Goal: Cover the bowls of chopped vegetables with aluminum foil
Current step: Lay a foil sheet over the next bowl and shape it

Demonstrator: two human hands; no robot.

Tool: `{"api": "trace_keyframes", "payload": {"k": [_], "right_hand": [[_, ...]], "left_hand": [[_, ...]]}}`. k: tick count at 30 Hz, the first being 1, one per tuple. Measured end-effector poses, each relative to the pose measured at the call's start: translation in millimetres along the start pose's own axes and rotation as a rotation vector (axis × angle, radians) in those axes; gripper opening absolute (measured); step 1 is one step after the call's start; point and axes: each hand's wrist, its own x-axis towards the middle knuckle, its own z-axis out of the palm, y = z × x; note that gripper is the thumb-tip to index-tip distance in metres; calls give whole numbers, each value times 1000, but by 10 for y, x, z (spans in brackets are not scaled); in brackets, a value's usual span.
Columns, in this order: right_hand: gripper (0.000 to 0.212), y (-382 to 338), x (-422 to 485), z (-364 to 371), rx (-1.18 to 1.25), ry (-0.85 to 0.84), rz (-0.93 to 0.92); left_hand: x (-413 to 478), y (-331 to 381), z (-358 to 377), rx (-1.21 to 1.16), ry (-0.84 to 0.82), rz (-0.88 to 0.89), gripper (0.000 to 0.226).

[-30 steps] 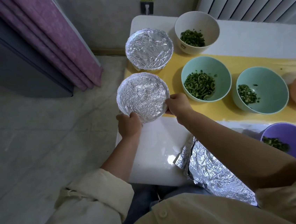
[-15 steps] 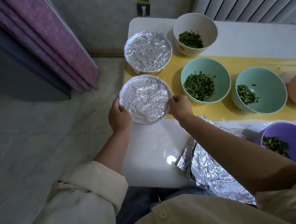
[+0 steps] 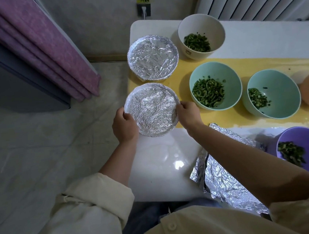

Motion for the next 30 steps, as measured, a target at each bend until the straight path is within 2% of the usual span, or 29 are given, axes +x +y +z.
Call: {"api": "trace_keyframes", "payload": {"k": [10, 13, 15, 17, 18, 20, 21, 23, 25, 27, 30], "right_hand": [[30, -44, 99, 72, -66, -14, -21], [35, 8, 136, 45, 2, -79, 16], [49, 30, 127, 4, 33, -118, 23], [64, 37, 68, -74, 54, -133, -5], [54, 23, -10, -136, 67, -139, -46], [20, 55, -190, -269, 121, -121, -77], [17, 128, -252, -346, 170, -90, -54], [19, 311, -336, -528, 268, -15, 11], [24, 458, -372, -720, 334, 38, 81], [26, 532, -343, -918, 421, 51, 163], [32, 504, -201, -1153, 561, -7, 250]], "left_hand": [[-102, 15, -51, 38, 47, -75, 32], [-44, -42, -80, 21, -25, -68, 32], [-22, -72, -113, 15, -45, -79, 37], [-36, -90, -155, 33, 48, 5, 42], [-76, -86, -174, 42, 116, 111, 43], [-202, -47, -170, 32, 202, 359, 42], [-293, 5, -157, -16, 189, 455, 42], [-492, 141, -93, -149, 72, 587, 38], [-659, 255, 32, -230, -100, 642, 29], [-788, 354, 200, -244, -374, 561, 22], [-942, 478, 458, -160, -752, 316, 20]]}}
